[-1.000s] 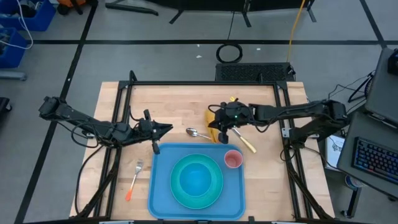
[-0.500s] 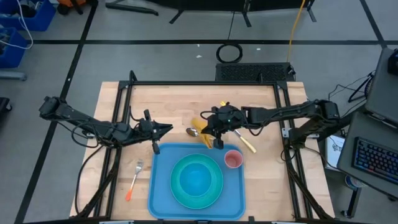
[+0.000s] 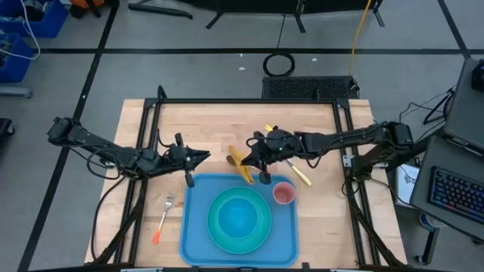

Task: Set up tray
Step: Put the yellow table napkin on the blue tray to the left of the green plate

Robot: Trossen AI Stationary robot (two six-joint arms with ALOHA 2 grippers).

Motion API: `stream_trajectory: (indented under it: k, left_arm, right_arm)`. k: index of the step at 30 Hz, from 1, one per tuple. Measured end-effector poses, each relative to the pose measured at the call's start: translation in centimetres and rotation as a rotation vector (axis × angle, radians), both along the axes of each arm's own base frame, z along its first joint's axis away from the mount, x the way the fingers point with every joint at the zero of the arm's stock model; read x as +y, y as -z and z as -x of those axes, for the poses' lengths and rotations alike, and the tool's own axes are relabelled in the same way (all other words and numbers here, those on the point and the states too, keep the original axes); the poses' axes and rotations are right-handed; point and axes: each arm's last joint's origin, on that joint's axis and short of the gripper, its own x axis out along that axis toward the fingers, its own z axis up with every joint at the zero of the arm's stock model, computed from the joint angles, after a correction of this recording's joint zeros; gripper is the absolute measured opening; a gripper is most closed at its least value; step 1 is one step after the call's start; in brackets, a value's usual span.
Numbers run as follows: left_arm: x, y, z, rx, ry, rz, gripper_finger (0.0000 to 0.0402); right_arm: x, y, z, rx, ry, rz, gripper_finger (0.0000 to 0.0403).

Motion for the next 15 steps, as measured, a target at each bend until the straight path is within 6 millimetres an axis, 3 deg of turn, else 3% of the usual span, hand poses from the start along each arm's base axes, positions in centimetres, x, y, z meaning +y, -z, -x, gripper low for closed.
stream_trajectory:
  k: [7, 15]
  left_arm:
    - [0.0, 0.0, 0.0, 0.002, 0.000, -0.010, 0.0042]
    - [0.0, -0.1, 0.0, -0.004, -0.001, -0.010, 0.0042]
  right_arm:
    - [1.0, 0.4, -0.6, -0.025, -0.031, -0.003, 0.0000]
    - [1.5, 3.1, -3.4, 0.019, -0.100, -0.040, 0.0000]
